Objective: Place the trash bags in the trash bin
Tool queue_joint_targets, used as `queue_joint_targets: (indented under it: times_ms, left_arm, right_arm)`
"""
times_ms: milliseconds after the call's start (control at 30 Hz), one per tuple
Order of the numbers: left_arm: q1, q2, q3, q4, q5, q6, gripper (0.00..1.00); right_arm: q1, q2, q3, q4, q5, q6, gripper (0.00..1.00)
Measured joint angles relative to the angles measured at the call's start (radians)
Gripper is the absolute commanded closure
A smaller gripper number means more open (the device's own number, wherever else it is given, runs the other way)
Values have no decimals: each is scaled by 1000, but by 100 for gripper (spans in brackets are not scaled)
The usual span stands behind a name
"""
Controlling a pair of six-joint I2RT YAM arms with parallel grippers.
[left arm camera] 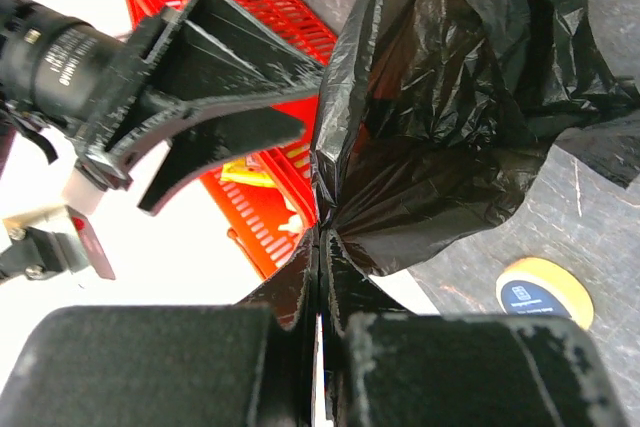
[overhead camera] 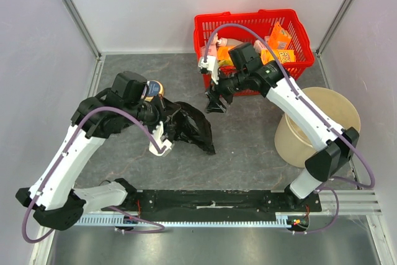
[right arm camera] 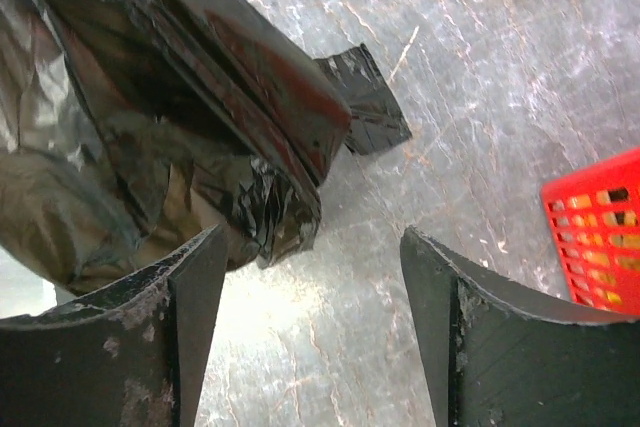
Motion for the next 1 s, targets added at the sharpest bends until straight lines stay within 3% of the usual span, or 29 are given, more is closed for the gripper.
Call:
queue_joint_targets:
  times_ms: [167, 233, 300, 400, 467, 600, 1000]
  left_arm:
    - [0, 26, 33, 5, 43, -2, 98]
    - [0, 40, 53, 6, 57, -9, 98]
    - [0, 52, 76, 13, 77, -21, 98]
    - [0, 56, 97, 21, 91, -37, 98]
    - [0, 53, 98, 21, 95, -42, 98]
    - [0, 42, 69, 28, 85, -43, 98]
    - [0, -32, -199, 23, -90, 4, 98]
  right_arm:
    - [37, 27, -16, 63, -24, 26, 20]
    - [52, 41, -29, 84, -25, 34, 24]
    - [66, 61, -40, 105, -29, 40, 36]
    - [81, 95, -41, 118, -26, 42, 63]
    - [86, 107, -45, 123, -7, 47, 72]
    - [86, 106, -52, 125, 43, 42, 100]
    - [85, 29, 19, 28, 279, -26, 100]
